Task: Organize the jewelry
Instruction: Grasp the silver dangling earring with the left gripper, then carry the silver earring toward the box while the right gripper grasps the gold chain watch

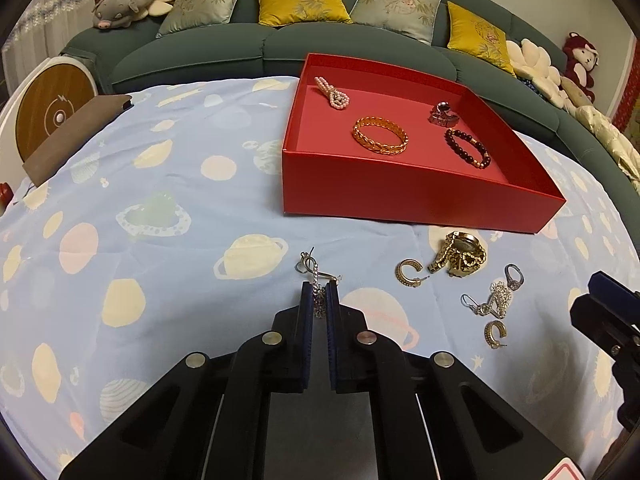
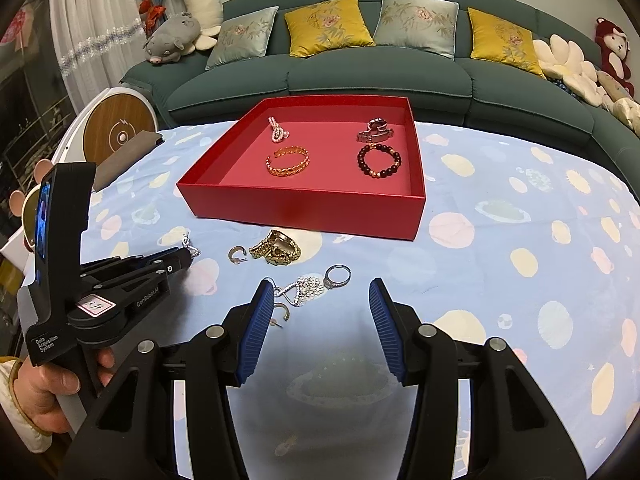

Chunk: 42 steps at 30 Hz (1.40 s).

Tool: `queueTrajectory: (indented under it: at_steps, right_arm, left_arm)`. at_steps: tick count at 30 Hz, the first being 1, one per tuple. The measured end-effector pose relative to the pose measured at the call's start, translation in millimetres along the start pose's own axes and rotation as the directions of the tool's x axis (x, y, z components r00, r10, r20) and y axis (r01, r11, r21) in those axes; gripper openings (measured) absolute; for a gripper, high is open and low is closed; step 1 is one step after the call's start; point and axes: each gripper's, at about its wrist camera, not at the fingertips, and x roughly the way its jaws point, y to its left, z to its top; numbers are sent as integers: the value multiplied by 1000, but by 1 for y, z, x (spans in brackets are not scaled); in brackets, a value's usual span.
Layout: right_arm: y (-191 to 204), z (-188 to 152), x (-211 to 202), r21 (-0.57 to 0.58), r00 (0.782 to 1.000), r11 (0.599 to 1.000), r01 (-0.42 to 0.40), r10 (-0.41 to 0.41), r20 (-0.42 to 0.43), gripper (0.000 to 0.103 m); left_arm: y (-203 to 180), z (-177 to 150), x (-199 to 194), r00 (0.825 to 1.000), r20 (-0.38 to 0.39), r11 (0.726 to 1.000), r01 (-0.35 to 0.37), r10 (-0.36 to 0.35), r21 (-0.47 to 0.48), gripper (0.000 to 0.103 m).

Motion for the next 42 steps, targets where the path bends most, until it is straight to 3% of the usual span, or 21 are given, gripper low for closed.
queueTrajectory:
  at_steps: [13,19,33,38,42]
  right_arm:
    - [13,13,28,-16,999,999,-45,45,-20,48]
    - [19,19,56,-39,997,997,-60,58,-46,41]
    - [29,23,93,-104,995,992,-65,57,-87,41]
    - [26,23,93,-95,995,994,-58,50,-90,15]
    - [25,23,92,-95,994,994,-56,47,-94,13]
  left_arm:
    - [5,-1,-32,996,25,997,82,-82,3,4]
    - [11,-4,-42,996,29,996,90,-90,3,4]
    - [31,-6,-45,994,15,994,108,-108,-31,4]
    - [32,-5,-47,994,16,993,111,-111,-36,4]
    - [31,-4,-47,994,20,993,112,-111,-38,4]
